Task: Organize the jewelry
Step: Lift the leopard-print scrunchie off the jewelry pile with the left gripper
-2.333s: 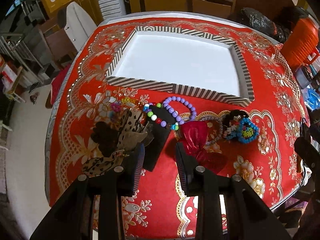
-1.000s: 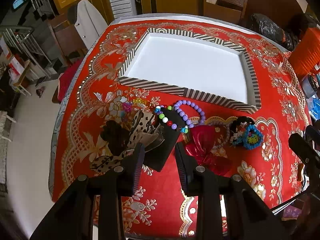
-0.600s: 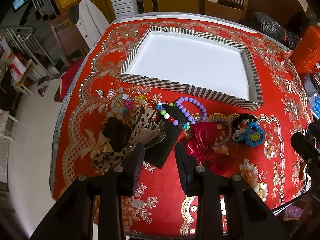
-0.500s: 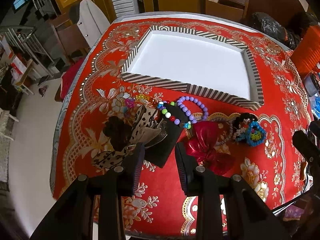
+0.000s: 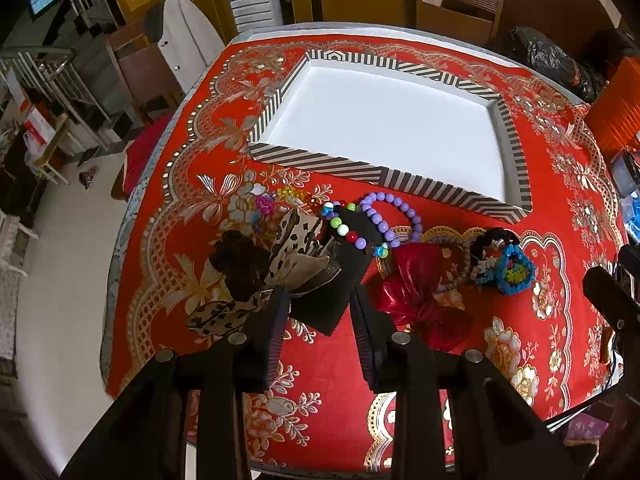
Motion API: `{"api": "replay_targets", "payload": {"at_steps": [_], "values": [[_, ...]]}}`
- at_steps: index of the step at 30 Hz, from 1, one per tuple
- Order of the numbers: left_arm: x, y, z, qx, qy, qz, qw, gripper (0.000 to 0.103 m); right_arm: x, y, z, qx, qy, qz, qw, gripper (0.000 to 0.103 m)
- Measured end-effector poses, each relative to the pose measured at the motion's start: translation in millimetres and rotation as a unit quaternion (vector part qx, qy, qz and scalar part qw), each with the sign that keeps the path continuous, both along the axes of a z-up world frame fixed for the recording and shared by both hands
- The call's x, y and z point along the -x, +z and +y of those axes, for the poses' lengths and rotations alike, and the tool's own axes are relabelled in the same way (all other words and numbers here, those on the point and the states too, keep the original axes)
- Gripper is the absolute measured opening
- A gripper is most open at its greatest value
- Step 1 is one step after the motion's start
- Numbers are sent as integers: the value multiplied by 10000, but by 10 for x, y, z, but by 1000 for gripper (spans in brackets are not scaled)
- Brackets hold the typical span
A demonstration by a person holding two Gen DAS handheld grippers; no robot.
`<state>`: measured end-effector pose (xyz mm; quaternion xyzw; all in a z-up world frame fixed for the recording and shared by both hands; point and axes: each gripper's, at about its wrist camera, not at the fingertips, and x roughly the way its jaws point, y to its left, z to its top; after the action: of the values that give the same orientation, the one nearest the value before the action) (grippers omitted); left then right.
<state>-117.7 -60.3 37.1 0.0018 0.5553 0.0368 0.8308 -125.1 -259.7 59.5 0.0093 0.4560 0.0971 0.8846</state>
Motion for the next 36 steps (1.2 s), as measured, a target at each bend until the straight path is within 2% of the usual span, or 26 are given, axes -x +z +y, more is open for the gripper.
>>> {"api": "replay_targets", "payload": {"at_steps": [18,26,29,34,36], "values": [[-6,-36,118,93,68,88,9999,12,-16,-42,38,-54,89,-35,9999,103],[-86,-35,648,544,519,291,9967,12,-32,-83,-89,-23,161,-49,9999,103],[-107,20,840,598,665,275,9956,12,-17,-75,-180,-4,228,-79,9997,103],[-117,67,980,738,725,249,9943,12,10,-45,-295,-144,222,-170,9995,103],[-125,42,983,853,609,287,9941,12,8,-48,-299,-129,216,-164,9995,103]]}}
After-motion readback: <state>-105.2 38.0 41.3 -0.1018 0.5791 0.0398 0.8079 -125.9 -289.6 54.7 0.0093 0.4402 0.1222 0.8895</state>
